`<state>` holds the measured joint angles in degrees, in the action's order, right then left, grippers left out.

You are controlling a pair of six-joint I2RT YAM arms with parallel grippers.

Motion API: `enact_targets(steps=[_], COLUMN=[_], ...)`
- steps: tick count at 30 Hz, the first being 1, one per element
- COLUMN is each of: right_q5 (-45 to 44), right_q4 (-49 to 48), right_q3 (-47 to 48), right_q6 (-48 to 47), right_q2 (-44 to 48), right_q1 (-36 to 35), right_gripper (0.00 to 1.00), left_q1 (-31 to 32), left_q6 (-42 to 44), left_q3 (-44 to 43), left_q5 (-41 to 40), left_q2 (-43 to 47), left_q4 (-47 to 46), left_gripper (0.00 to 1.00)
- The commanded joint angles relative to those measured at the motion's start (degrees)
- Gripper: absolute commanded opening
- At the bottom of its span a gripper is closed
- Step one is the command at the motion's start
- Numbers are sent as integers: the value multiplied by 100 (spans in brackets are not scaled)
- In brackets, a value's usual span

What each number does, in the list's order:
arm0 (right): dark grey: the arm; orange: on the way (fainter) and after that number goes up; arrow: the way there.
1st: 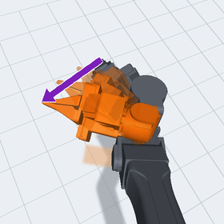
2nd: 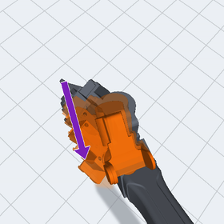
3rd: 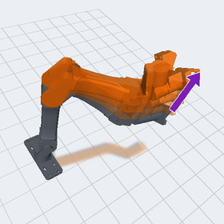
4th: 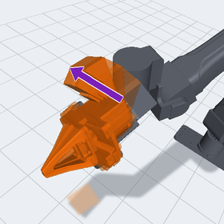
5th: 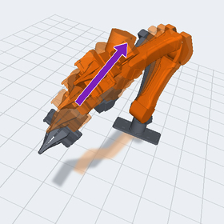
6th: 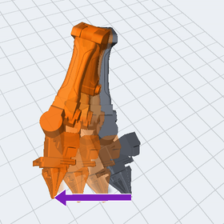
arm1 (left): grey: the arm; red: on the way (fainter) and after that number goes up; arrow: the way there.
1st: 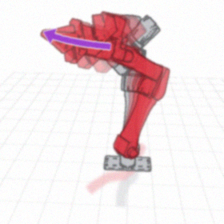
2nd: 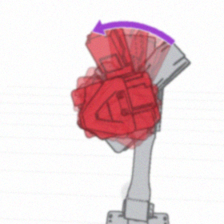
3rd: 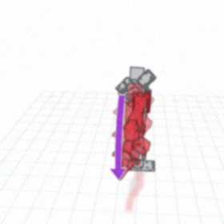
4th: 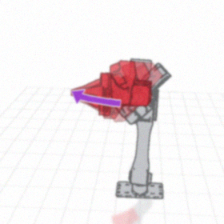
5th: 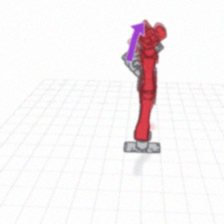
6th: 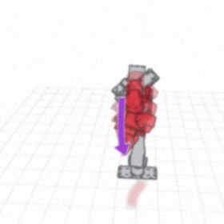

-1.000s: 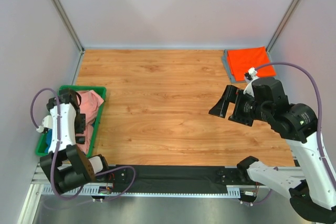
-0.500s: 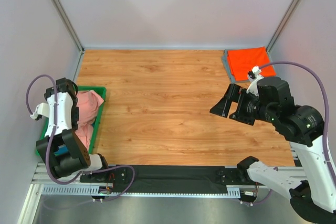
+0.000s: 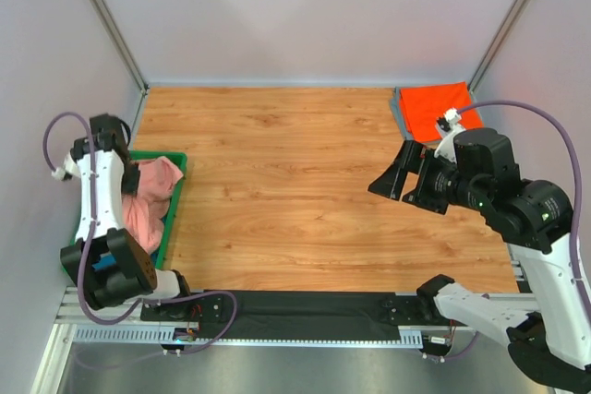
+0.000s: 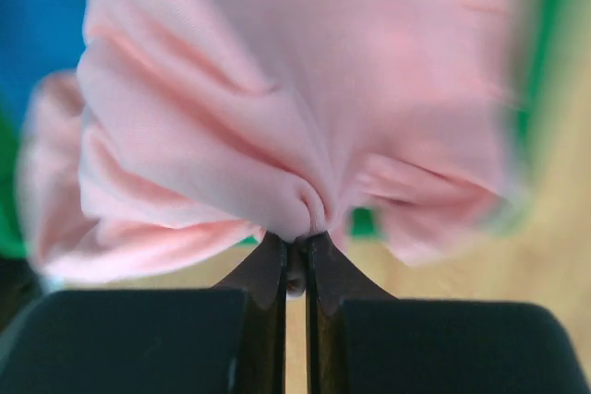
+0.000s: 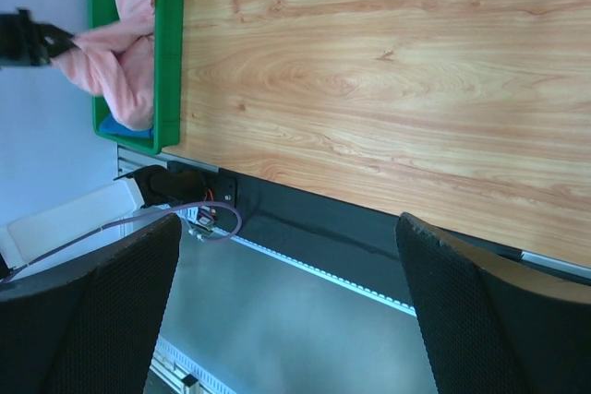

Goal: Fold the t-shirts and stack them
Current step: Grab the tshirt from the pile, then move the tshirt to the center of the board

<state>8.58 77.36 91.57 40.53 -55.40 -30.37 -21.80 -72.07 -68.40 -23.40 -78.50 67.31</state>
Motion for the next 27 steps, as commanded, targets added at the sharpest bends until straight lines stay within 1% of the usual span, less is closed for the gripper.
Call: enact_targets(steps=[1, 2, 3, 4, 5, 6, 7, 8, 9, 10, 11, 12, 13, 14, 15, 17, 18, 19, 20, 21, 23, 24, 25, 26, 27], right_q5=[-110, -128, -181, -216, -268, -391, -453, -506, -611, -673, -734, -839, -849, -1041, -1147, -1244, -1375, -1446, -1516, -1604, -1640, -1623, -1605, -1596, -1570], right_q4=[456, 429, 403, 376, 385, 402, 455, 481, 516, 534, 543, 552, 543, 552, 561, 578, 604, 657, 683, 692, 710, 684, 605, 552, 395], right_q3=[265, 352, 396, 458, 528, 694, 774, 853, 958, 985, 994, 942, 889, 828, 662, 486, 380, 179, 38, -85, -472, -595, -736, -963, -1113], right_q6=[-168, -186, -195, -221, -247, -256, -265, -291, -300, -292, -274, -265, -248, -222, -160, -99, -11, 24, 68, 95, 183, 218, 270, 280, 297], right_q2=[38, 38, 12, -15, -41, -111, -164, -199, -252, -270, -270, -244, -217, -191, -121, -59, 11, 29, 64, 99, 143, 161, 178, 196, 257], right_q1=[-30, -39, -39, -39, -39, -30, -39, -39, -39, -39, -30, -39, -39, -39, -39, -39, -39, -39, -39, -39, -39, -39, -30, -39, -30], right_gripper=[100, 100, 100, 100, 100, 100, 99, 99, 99, 99, 99, 99, 99, 99, 99, 98, 98, 97, 97, 97, 95, 94, 93, 92, 92], left_q1=[605, 1086, 1325, 1554, 1974, 2161, 2424, 2887, 3118, 3338, 3732, 3927, 4129, 4497, 4657, 5026, 5141, 5421, 5545, 5651, 5810, 5836, 5836, 5836, 5836], left_q6=[1229, 1457, 1520, 1599, 1643, 1618, 1609, 1643, 1661, 1688, 1723, 1758, 1802, 1889, 1907, 1812, 1767, 1749, 1732, 1706, 1591, 1574, 1617, 1713, 1836], left_q3=[-1445, -1735, -2373, -2693, -3061, -3779, -4082, -4328, -4722, -4839, -4901, -4824, -4675, -4439, -3784, -2964, -2177, -1786, -1399, -699, -36, 524, 738, 923, 916], left_q5=[1248, 1459, 1852, 2065, 2294, 2679, 2830, 2980, 3138, 3227, 3280, 3324, 3315, 3307, 3289, 3394, 3447, 3404, 3342, 3298, 3333, 3446, 3508, 3561, 3561], left_q2=[528, 546, 511, 459, 258, 134, -67, -156, -227, -323, -333, -315, -202, -114, -9, 317, 413, 580, 642, 678, 687, 652, 573, 512, 450], left_q4=[-1174, -1515, -1641, -1781, -1852, -1844, -1870, -1984, -2020, -2037, -2064, -2073, -2125, -2291, -2388, -2643, -2679, -2696, -2758, -2758, -2871, -2907, -2899, -2838, -2724], left_gripper=[0, 0, 0, 0, 0, 0, 0, 0, 0, 0, 0, 0, 0, 0, 0, 0, 0, 1, 4, 6, 15, 20, 34, 42, 46])
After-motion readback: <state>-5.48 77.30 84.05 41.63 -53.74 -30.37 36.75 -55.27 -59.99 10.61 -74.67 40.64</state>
